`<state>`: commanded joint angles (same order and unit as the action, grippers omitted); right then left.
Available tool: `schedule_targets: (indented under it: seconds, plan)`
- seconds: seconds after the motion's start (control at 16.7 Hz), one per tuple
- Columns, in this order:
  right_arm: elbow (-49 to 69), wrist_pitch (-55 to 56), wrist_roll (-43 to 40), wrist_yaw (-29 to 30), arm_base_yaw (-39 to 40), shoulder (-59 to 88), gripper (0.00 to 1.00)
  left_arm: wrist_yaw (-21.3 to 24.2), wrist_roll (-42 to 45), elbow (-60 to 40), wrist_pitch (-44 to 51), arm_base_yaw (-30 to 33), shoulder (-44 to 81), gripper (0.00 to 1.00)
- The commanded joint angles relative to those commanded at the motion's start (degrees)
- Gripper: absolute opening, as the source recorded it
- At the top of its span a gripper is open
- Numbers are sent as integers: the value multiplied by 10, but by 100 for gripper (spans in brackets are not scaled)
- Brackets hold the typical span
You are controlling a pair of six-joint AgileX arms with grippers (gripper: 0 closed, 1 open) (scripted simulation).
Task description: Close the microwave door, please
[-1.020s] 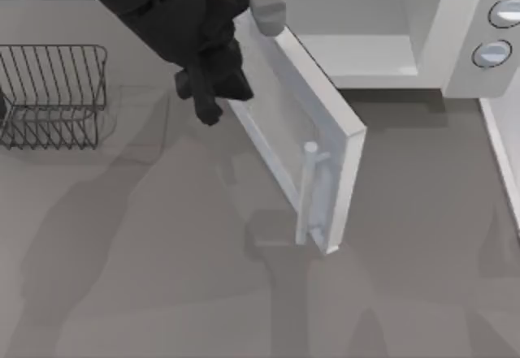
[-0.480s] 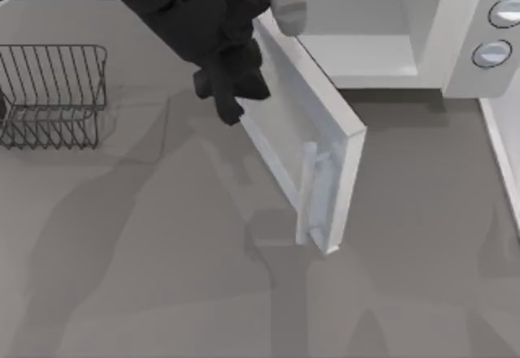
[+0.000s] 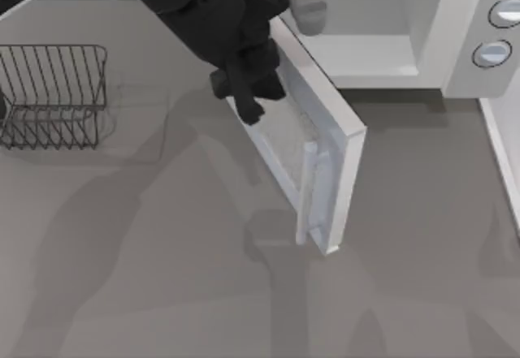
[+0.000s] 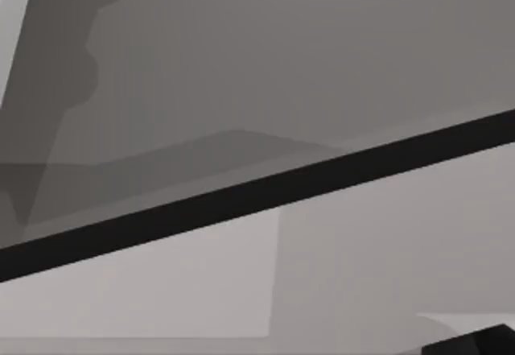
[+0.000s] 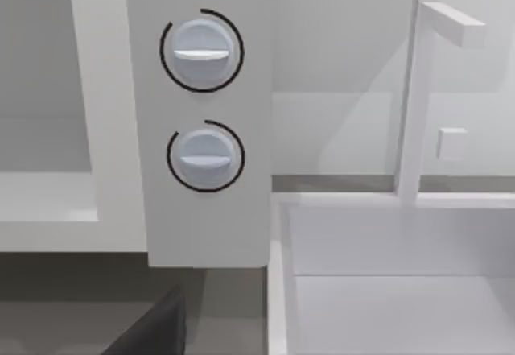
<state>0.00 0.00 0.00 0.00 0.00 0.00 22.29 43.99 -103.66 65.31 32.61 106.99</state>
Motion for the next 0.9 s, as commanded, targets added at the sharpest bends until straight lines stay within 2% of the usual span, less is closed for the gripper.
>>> schedule_targets:
  seconds: [0.9]
  plan:
    - [0, 0, 0, 0, 0, 0, 100, -12, -34, -41, -2, 32, 31, 0]
